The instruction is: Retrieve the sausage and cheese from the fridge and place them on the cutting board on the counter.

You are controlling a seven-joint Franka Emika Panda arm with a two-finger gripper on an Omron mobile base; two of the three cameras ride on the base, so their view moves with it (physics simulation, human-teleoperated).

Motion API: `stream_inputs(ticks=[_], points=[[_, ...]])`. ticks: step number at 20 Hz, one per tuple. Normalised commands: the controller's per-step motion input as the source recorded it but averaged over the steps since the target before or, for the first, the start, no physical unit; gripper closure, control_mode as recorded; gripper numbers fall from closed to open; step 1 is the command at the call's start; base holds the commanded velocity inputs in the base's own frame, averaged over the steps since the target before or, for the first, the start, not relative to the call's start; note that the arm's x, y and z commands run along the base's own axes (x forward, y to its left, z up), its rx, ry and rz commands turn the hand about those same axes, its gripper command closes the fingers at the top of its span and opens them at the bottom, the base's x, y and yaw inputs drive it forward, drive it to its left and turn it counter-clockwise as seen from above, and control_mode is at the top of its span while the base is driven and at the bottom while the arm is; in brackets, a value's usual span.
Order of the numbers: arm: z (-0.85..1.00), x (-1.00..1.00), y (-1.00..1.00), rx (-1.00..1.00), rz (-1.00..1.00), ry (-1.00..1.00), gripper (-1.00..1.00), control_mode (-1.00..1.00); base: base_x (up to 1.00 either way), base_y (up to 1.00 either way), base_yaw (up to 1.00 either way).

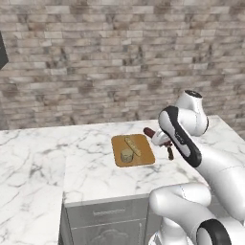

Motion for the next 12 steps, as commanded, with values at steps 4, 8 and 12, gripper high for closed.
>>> stream_inputs(ticks=[4,8,12], points=[[-0.17,0.47,0.0,0.03,0.0,-0.03,1.0,-1.0,0.0,0.0,0.0],[-0.25,0.47,0.0,0.02,0.0,0.0,1.0,-1.0,0.0,0.0,0.0],[-0.34,0.52,0.0,0.02,0.0,0.0,1.0,-1.0,0.0,0.0,0.0]])
